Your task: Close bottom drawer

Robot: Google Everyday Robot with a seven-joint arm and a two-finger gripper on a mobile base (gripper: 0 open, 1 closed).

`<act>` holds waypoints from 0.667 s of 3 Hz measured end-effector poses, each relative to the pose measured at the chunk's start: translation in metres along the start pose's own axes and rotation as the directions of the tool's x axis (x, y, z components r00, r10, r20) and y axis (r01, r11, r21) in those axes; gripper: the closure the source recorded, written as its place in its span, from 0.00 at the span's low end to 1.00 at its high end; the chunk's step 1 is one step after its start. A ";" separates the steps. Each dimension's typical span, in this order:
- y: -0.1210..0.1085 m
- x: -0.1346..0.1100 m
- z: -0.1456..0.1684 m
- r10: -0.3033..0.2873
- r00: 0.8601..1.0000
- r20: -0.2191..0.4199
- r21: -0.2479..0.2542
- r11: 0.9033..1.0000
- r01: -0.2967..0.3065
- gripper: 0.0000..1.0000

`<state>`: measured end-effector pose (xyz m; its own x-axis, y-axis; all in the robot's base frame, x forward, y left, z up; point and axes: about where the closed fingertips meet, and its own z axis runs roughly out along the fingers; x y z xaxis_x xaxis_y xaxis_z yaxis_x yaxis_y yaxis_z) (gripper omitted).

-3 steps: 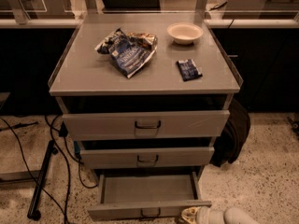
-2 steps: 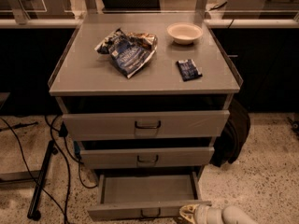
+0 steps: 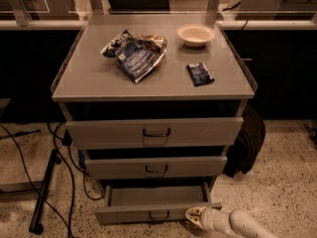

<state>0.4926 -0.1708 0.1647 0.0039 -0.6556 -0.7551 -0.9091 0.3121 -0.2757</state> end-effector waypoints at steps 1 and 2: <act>-0.020 -0.004 0.010 -0.009 1.000 0.010 0.022 1.000 0.009 1.00; -0.040 -0.006 0.019 -0.013 1.000 0.009 0.042 0.999 0.013 1.00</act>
Offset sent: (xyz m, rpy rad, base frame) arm 0.0732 0.0018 0.0082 -0.0059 -0.0609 -0.0426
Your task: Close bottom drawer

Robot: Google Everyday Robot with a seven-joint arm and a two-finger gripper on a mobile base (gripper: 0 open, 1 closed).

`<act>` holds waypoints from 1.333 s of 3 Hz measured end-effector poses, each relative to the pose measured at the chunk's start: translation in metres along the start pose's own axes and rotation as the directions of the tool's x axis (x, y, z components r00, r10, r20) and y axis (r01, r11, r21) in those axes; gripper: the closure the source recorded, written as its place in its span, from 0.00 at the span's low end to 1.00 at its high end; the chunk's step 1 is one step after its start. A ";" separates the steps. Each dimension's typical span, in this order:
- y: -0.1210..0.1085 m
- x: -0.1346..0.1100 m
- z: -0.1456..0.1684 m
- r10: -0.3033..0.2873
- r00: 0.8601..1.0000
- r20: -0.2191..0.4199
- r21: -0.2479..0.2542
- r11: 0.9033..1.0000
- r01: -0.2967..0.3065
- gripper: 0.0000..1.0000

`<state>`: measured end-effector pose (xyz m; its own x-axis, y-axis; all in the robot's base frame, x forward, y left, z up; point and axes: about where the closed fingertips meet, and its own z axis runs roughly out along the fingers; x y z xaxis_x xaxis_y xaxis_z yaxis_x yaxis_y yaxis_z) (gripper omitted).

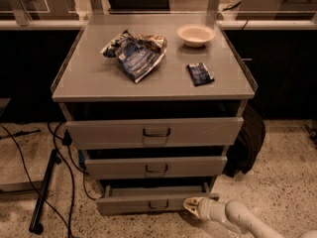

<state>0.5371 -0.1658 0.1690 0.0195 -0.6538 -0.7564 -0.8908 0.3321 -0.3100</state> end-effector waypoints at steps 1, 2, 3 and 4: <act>-0.016 0.000 0.013 0.005 1.000 -0.008 0.010 1.000 -0.005 1.00; -0.029 -0.001 0.025 0.007 1.000 -0.014 0.016 1.000 -0.007 1.00; -0.040 -0.004 0.037 0.009 1.000 -0.025 0.019 1.000 -0.008 1.00; -0.058 -0.008 0.048 0.010 0.999 -0.046 0.035 0.999 -0.009 1.00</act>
Offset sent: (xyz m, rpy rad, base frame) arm 0.0597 0.0091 -0.0056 -0.0205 -0.0037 -0.0358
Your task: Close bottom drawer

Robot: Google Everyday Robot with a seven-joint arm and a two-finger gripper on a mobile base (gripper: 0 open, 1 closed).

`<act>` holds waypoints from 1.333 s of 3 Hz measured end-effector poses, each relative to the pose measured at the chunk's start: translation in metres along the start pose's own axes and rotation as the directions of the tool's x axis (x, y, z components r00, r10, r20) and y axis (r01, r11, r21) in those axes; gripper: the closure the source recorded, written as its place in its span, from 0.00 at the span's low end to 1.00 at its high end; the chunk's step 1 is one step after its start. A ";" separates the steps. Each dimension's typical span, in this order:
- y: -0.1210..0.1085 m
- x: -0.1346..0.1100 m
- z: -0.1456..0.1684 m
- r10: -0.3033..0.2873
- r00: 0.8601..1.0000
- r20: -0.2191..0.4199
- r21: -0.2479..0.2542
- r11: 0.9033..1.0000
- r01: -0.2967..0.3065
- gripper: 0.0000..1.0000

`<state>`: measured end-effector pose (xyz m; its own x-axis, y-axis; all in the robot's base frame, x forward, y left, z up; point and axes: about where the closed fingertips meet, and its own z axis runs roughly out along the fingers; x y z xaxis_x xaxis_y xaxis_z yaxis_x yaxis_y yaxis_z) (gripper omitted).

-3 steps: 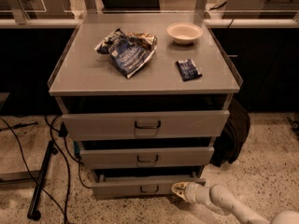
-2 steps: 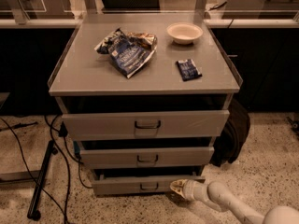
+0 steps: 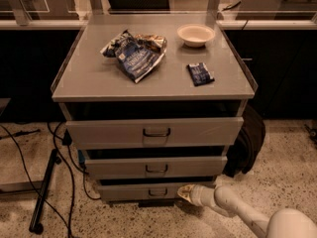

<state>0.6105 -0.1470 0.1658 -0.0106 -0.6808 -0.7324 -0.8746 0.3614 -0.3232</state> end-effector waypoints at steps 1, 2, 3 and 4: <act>0.002 0.000 -0.001 0.000 1.000 0.000 0.000 1.000 0.000 1.00; 0.020 -0.003 -0.023 0.038 0.999 0.014 -0.068 0.997 -0.037 1.00; 0.065 -0.012 -0.048 0.103 0.993 0.055 -0.233 0.969 -0.087 1.00; 0.076 -0.019 -0.049 0.109 0.991 0.077 -0.275 0.958 -0.084 0.82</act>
Offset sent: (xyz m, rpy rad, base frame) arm -0.0994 -0.0020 0.0369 0.1330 0.2224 0.1754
